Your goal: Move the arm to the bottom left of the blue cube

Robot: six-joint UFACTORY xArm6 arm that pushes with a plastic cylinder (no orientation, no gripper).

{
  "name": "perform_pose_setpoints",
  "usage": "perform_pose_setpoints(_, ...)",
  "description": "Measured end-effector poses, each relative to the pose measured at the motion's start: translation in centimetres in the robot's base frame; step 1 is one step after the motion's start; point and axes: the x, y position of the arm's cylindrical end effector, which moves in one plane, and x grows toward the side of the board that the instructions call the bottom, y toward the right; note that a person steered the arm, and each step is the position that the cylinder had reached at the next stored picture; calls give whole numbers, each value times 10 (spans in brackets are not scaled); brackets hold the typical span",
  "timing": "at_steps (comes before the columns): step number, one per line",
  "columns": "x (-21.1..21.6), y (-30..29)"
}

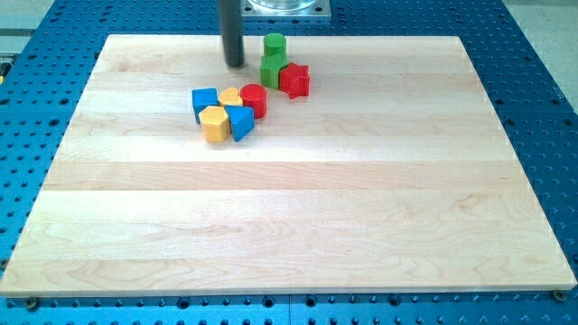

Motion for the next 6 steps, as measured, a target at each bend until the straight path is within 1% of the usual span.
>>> perform_pose_setpoints(1,27,-37)
perform_pose_setpoints(2,65,-59)
perform_pose_setpoints(3,90,-89)
perform_pose_setpoints(4,140,-101)
perform_pose_setpoints(5,155,-76)
perform_pose_setpoints(6,151,-12)
